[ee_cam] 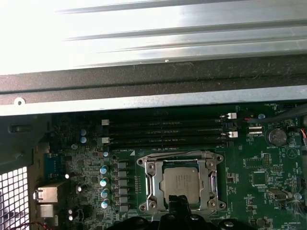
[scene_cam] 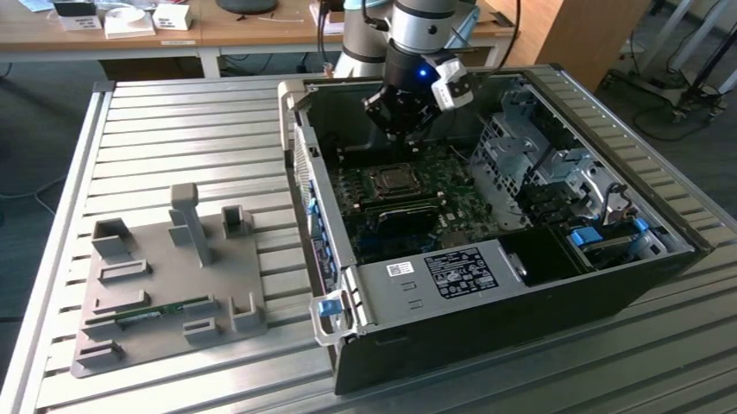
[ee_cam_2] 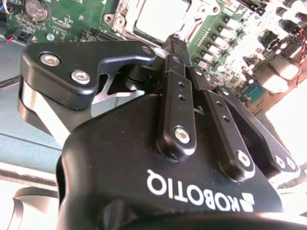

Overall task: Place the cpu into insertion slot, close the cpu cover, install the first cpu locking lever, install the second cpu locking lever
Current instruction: 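Install the second cpu locking lever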

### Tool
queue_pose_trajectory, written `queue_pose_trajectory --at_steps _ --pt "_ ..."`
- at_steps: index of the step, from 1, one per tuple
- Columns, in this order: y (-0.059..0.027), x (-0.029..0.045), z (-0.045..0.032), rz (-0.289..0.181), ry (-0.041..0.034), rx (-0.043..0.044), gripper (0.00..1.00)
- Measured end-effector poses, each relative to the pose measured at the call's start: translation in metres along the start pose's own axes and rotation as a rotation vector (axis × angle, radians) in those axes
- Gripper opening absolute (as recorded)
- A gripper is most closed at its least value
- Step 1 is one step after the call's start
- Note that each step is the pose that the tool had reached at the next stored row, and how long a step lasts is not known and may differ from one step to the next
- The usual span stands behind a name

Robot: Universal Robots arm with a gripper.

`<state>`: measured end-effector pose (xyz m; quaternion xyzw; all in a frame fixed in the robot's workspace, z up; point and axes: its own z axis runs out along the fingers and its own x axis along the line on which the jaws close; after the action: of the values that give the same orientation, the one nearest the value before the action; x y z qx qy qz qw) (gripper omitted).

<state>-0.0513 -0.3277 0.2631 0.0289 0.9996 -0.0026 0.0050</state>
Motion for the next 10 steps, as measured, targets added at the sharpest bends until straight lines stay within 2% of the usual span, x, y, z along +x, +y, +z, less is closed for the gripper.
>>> queue_pose_trajectory --at_steps 10 --pt "-0.0009 -0.0001 -0.0005 0.0 0.0 -0.0001 0.11"
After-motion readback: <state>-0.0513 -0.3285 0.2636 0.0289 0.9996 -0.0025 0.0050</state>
